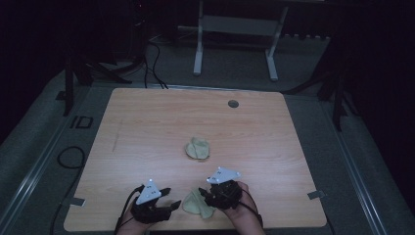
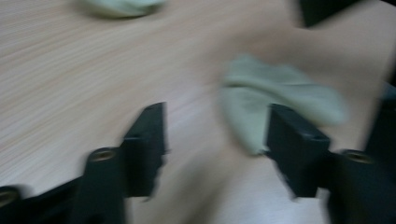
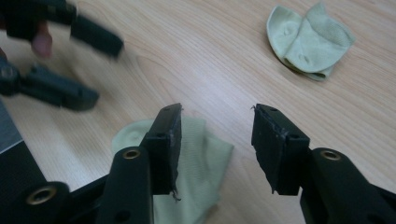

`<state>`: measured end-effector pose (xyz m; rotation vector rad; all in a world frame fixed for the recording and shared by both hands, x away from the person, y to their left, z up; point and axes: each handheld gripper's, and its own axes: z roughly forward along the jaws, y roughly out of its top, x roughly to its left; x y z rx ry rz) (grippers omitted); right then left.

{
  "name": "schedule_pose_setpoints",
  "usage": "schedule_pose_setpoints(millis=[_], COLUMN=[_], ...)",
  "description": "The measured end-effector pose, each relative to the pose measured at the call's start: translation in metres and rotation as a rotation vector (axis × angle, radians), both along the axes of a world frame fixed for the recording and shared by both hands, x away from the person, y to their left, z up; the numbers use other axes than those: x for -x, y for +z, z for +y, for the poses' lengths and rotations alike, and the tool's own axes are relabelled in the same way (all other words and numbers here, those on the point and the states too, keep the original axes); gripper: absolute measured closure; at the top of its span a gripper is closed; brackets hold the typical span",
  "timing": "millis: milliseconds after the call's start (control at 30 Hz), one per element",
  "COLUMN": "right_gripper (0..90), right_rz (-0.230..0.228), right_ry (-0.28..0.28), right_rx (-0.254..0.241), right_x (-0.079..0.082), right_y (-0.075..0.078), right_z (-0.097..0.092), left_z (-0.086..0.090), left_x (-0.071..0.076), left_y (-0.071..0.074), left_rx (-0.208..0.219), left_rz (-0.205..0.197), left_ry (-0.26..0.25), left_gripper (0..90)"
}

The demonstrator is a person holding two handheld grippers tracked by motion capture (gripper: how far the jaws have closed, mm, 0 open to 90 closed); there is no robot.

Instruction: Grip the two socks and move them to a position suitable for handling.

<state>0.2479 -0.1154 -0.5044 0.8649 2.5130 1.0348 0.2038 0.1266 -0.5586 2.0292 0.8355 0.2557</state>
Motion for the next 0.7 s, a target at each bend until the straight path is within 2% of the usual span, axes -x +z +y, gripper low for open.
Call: schedule_pose_setpoints(millis=[100, 167, 200, 267, 333, 400, 467, 533, 567, 633, 667, 700], right_gripper=[49.9, 49.3, 52.3, 55.3, 57.9, 58.1, 59.5, 65.9, 65.9, 72.4, 78.0, 81.7], right_rz=[0.03, 0.068, 0.084, 0.126, 0.162, 0.197, 0.218, 0.21, 0.21, 0.198, 0.22, 0.22], right_ry=[0.043, 0.053, 0.062, 0.089, 0.097, 0.105, 0.11, 0.113, 0.113, 0.114, 0.118, 0.121], right_rx=[-0.013, 0.016, 0.025, 0.014, 0.021, 0.03, 0.036, 0.054, 0.054, 0.069, 0.062, 0.063], right_x=[-0.006, -0.009, -0.01, -0.012, -0.014, -0.016, -0.018, -0.017, -0.017, -0.016, -0.017, -0.018], right_y=[-0.002, -0.009, -0.013, -0.021, -0.029, -0.036, -0.042, -0.046, -0.046, -0.046, -0.046, -0.045], right_z=[-0.003, -0.002, -0.001, -0.001, 0.001, 0.003, 0.004, 0.005, 0.005, 0.005, 0.005, 0.005], left_z=[-0.016, -0.024, -0.027, -0.032, -0.034, -0.035, -0.035, -0.035, -0.035, -0.037, -0.037, -0.037], left_x=[0.001, -0.001, -0.002, -0.005, -0.009, -0.013, -0.017, -0.022, -0.022, -0.025, -0.027, -0.03], left_y=[0.001, 0.0, -0.001, -0.003, -0.005, -0.007, -0.008, -0.01, -0.01, -0.011, -0.011, -0.012], left_rx=[-0.015, -0.039, -0.05, -0.087, -0.111, -0.127, -0.162, -0.161, -0.161, -0.171, -0.166, -0.162], left_rz=[-0.001, 0.007, 0.008, 0.021, 0.03, 0.037, 0.039, 0.038, 0.038, 0.013, 0.011, 0.01], left_ry=[-0.055, -0.088, -0.098, -0.112, -0.1, -0.092, -0.091, -0.09, -0.09, -0.093, -0.095, -0.097], left_gripper=[61.5, 68.8, 73.4, 79.6, 84.8, 87.8, 89.2, 89.5, 89.5, 89.5, 89.5, 89.5])
